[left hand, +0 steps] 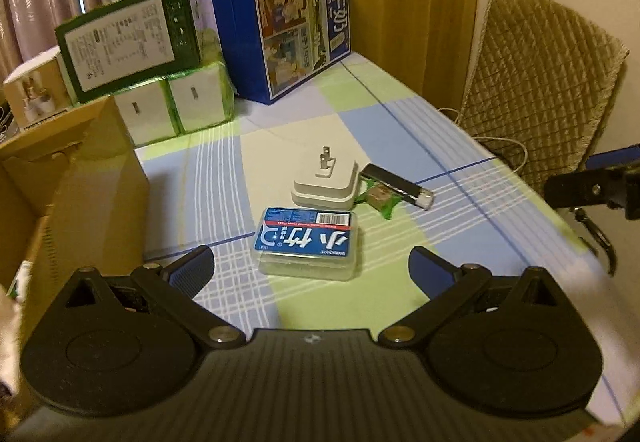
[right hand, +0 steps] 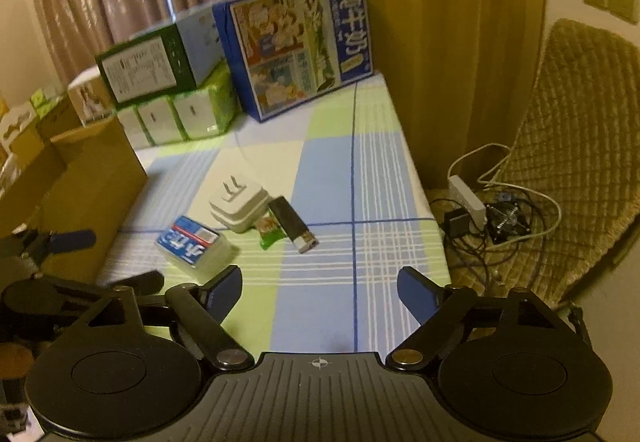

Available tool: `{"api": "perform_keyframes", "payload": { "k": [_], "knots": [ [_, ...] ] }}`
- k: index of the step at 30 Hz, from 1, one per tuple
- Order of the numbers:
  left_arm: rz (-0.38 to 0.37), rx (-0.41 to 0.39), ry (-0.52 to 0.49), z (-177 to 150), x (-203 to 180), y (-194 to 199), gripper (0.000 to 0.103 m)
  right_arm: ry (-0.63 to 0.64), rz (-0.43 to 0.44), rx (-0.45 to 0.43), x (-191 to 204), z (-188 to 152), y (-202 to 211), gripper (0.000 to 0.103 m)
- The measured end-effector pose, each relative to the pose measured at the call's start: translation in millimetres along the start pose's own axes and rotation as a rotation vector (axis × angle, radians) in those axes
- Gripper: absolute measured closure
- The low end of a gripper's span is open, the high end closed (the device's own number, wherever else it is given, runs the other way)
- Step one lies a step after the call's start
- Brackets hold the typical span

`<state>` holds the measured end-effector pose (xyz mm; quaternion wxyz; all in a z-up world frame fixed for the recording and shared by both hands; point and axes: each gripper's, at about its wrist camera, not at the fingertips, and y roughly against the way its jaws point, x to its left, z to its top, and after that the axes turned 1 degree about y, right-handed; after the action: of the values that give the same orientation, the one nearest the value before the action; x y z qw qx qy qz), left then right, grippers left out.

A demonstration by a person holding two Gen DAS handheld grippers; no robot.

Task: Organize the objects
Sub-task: 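Grasp the blue floss-pick box with the left tool, then grasp the black lighter with the right tool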

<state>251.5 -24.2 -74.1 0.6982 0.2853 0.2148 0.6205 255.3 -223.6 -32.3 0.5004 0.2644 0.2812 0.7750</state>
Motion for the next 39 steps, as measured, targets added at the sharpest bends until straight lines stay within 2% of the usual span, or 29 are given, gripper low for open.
{"api": "perform_keyframes", "payload": {
  "k": [6, 14, 16, 18, 23, 25, 27, 29, 34, 39],
  "knots": [
    [0.008, 0.041, -0.020, 2, 1, -44, 0.001, 0.054, 0.030, 0.050, -4, 2, -46, 0.027],
    [0.033, 0.092, -0.024, 8, 9, -80, 0.003, 0.171, 0.059, 0.072, 2, 10, -102, 0.034],
    [0.018, 0.095, -0.019, 8, 11, -83, 0.007, 0.215, 0.063, 0.082, 5, 11, -117, 0.039],
    [0.011, 0.095, -0.017, 8, 12, -86, 0.011, 0.242, 0.063, 0.088, 7, 11, -129, 0.049],
    [-0.005, 0.104, 0.004, 7, 15, -90, 0.015, 0.274, 0.064, 0.093, 6, 14, -154, 0.062],
    [-0.011, 0.109, 0.009, 6, 16, -91, 0.017, 0.285, 0.074, 0.084, 8, 17, -159, 0.064],
    [-0.015, 0.112, 0.010, 4, 16, -92, 0.018, 0.296, 0.082, 0.085, 12, 19, -162, 0.076],
    [-0.013, 0.108, 0.009, 3, 15, -92, 0.018, 0.300, 0.078, 0.094, 16, 20, -162, 0.082],
    [0.002, 0.122, 0.006, 0, 10, -83, 0.019, 0.238, 0.048, 0.169, 25, 15, -149, 0.083],
    [-0.004, 0.121, 0.035, -12, 5, -58, 0.019, 0.074, 0.027, 0.275, 30, 5, -122, 0.083]
  ]
}}
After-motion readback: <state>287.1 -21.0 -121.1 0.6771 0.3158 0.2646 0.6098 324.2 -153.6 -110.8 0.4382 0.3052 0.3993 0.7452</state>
